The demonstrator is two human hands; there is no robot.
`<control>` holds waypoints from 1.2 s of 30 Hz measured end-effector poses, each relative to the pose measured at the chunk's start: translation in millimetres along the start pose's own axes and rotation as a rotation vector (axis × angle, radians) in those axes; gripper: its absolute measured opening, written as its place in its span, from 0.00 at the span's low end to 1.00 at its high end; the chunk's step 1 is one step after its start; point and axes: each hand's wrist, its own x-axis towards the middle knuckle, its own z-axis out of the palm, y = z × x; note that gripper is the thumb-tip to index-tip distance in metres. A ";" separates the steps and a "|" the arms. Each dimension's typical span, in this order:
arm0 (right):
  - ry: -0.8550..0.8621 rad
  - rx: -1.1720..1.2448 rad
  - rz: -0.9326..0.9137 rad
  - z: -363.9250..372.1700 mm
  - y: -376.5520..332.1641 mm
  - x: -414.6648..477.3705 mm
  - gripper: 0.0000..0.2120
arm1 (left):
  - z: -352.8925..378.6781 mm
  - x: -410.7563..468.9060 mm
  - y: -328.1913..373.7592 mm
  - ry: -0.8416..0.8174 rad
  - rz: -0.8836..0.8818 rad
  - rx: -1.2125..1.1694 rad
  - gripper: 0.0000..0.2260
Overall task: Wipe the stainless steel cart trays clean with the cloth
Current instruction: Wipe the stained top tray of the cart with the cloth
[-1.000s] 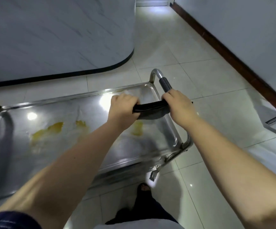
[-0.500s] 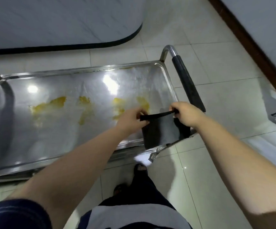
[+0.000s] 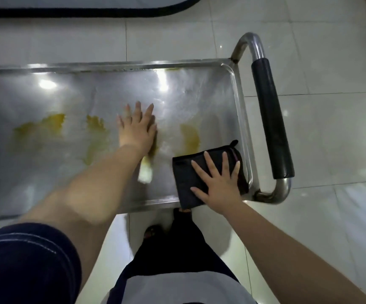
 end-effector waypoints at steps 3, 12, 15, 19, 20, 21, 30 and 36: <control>0.020 -0.036 0.044 8.5 -3.8 8.2 0.35 | 0.6 28.9 -11.2 -0.011 -0.060 0.004 0.26; 0.098 -0.006 0.120 -51.1 -3.2 169.1 0.34 | 22.9 41.0 -25.4 0.149 -0.066 0.003 0.26; 0.127 0.022 0.129 -83.0 -6.7 243.7 0.34 | 27.2 44.8 -29.0 0.168 -0.076 0.004 0.25; 0.119 0.027 0.113 -99.4 -7.8 278.3 0.33 | 27.0 51.5 -30.1 0.163 -0.093 0.013 0.25; 0.119 0.020 0.105 -96.5 -6.8 273.4 0.33 | 27.5 52.1 -29.2 0.163 -0.094 0.011 0.25; 0.117 0.012 0.091 -91.6 -6.1 263.3 0.33 | 27.4 51.9 -28.3 0.159 -0.094 0.006 0.25; 0.127 -0.047 -0.038 -4.8 -23.0 63.6 0.34 | 12.2 47.8 -25.6 0.041 -0.062 -0.020 0.26; 0.071 -0.084 0.012 2.7 -34.0 21.2 0.33 | 0.1 49.6 -47.8 -0.011 0.073 -0.078 0.25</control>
